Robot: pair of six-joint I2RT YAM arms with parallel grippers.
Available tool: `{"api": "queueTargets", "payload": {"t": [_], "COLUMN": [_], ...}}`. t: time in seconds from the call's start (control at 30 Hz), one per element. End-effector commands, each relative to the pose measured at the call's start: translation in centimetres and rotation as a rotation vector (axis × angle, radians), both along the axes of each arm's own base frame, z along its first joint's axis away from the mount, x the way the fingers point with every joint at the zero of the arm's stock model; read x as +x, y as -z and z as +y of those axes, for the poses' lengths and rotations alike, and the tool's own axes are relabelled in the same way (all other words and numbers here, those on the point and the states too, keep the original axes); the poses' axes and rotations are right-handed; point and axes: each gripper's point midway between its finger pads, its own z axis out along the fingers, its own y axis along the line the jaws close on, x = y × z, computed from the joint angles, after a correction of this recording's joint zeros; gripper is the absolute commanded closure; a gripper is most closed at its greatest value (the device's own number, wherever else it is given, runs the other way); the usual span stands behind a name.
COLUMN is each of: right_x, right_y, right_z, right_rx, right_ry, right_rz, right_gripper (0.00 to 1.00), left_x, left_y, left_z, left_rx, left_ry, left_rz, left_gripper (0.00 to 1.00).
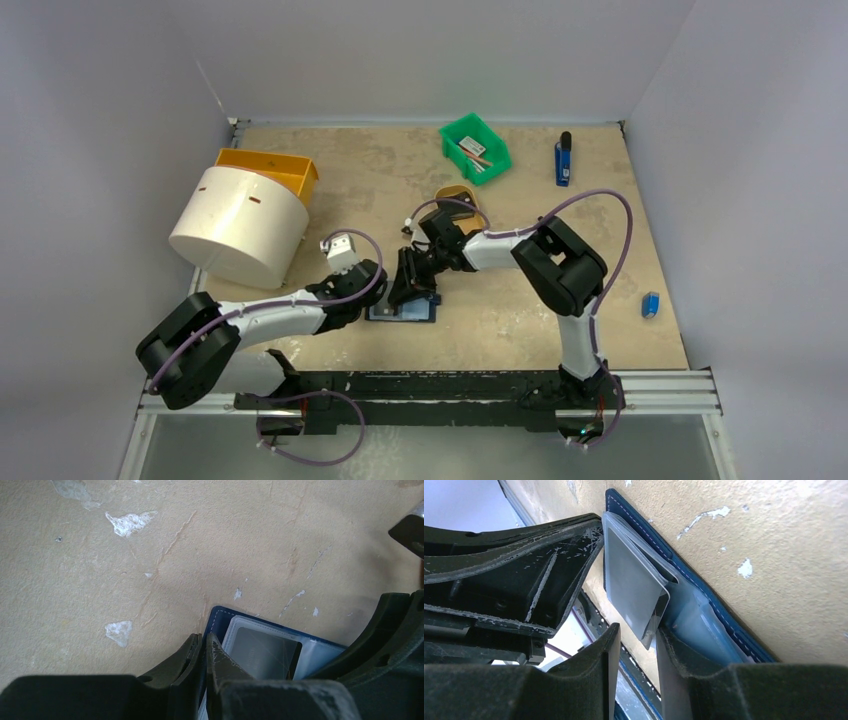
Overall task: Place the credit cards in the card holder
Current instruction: Insert the credit card into the card holder.
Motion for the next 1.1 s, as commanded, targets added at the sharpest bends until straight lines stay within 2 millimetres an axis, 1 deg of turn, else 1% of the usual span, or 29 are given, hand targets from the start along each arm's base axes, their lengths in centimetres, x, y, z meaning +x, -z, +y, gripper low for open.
{"api": "queueTargets", "payload": {"t": [0.0, 0.2, 0.3, 0.5, 0.63, 0.73, 0.83, 0.9, 0.93, 1.0, 1.03, 1.07], "right_x": [-0.2, -0.2, -0.3, 0.0, -0.1, 0.1, 0.5, 2.0, 3.2, 6.2, 7.7, 9.1], "right_y": [-1.1, -1.8, -2.0, -2.7, -3.0, -3.8, -4.7, -5.8, -6.6, -8.4, -9.2, -9.8], "right_z": [1.3, 1.9, 1.7, 0.3, -0.9, -1.7, -2.7, -4.2, -5.4, -7.9, -9.3, -10.6], "right_rx": [0.037, 0.067, 0.067, -0.009, -0.058, -0.067, -0.08, -0.117, -0.144, -0.184, -0.212, -0.236], "right_ry": [-0.052, -0.059, -0.055, -0.033, -0.036, -0.029, -0.013, 0.046, 0.102, 0.252, 0.34, 0.423], "right_rz": [-0.023, -0.035, -0.035, -0.093, -0.113, -0.144, -0.175, -0.232, -0.279, -0.39, -0.441, -0.471], "right_gripper": [0.65, 0.64, 0.64, 0.61, 0.55, 0.51, 0.5, 0.51, 0.53, 0.54, 0.54, 0.54], "left_x": [-1.4, -1.4, -1.4, -1.3, -1.2, -1.0, -0.8, -0.6, -0.5, -0.2, -0.1, -0.1], "left_y": [1.4, 1.3, 1.3, 0.4, -0.5, -1.2, -2.1, -3.1, -3.7, -5.1, -5.9, -6.5], "left_z": [0.1, -0.1, 0.1, 1.3, 2.0, 2.1, 2.2, 2.1, 2.1, 2.1, 2.2, 2.3], "left_rx": [-0.017, -0.034, -0.03, 0.003, 0.024, 0.025, 0.025, 0.021, 0.019, 0.004, -0.007, -0.018], "left_ry": [0.02, 0.024, 0.02, -0.018, -0.041, -0.045, -0.044, -0.044, -0.046, -0.048, -0.051, -0.053], "left_rz": [0.067, 0.06, 0.06, 0.033, 0.014, -0.002, -0.018, -0.032, -0.041, -0.072, -0.092, -0.109], "left_gripper": [0.93, 0.94, 0.94, 0.94, 0.92, 0.89, 0.84, 0.81, 0.8, 0.75, 0.72, 0.66]}}
